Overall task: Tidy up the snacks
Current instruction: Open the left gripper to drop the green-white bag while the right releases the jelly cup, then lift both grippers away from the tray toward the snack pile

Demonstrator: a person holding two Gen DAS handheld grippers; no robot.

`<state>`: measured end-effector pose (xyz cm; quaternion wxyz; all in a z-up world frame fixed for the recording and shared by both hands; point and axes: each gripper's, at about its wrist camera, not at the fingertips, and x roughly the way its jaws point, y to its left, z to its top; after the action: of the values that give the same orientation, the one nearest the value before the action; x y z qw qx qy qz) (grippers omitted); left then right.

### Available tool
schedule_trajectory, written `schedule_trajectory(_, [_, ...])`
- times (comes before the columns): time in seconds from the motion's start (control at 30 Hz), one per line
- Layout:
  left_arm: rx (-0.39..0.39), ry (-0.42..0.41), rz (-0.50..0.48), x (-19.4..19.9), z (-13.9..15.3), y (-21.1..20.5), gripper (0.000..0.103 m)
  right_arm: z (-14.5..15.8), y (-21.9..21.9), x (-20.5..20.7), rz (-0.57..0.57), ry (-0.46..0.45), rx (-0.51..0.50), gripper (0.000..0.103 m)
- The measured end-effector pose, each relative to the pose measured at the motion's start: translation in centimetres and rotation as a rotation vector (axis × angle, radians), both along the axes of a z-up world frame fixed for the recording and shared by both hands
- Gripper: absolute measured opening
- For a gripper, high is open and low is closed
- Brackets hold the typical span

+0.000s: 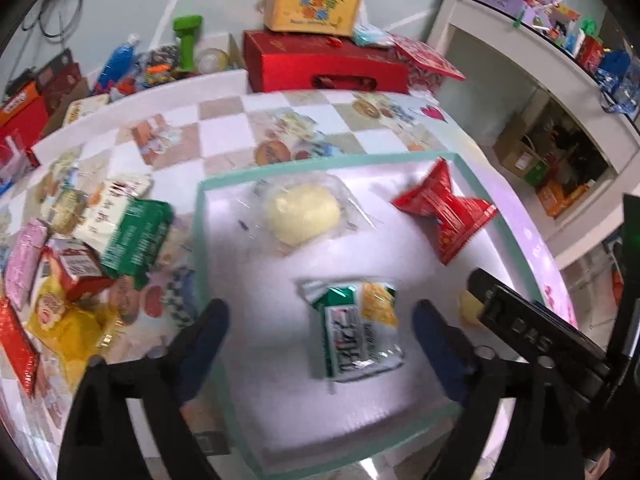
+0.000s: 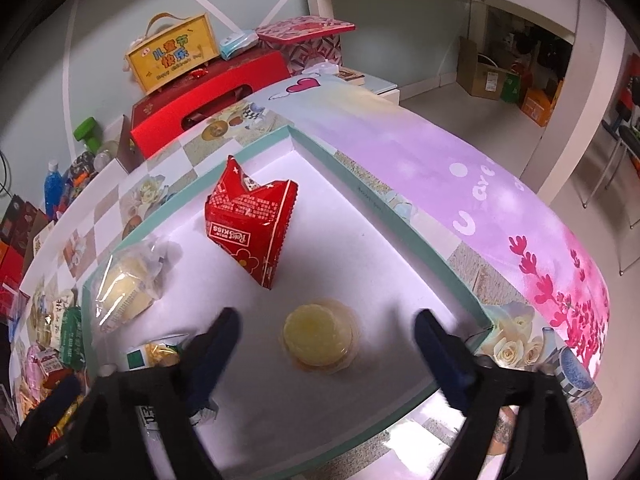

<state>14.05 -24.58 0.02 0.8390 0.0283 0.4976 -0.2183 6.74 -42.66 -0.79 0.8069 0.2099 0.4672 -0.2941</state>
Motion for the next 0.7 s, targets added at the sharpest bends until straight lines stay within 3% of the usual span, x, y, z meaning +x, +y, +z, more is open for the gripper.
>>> schedule_trajectory(0.4, [-0.002,-0.144,0.115,0.8,1.3,3.2,0.1,0.8,0.9,0.1,0.042,-0.084,-0.009,0.103])
schedule_trajectory(0.53, [-0.022,-0.121,0.154,1.3,1.3,5.1,0.1,1.0,1.2,0.3,0.047,-0.101,0.001,0.103])
schedule_trajectory(0.7, [-0.092,-0.014,0.193,2.2,0.9,7.9,0.1,1.0,1.7,0.6,0.051,-0.101,0.002,0.103])
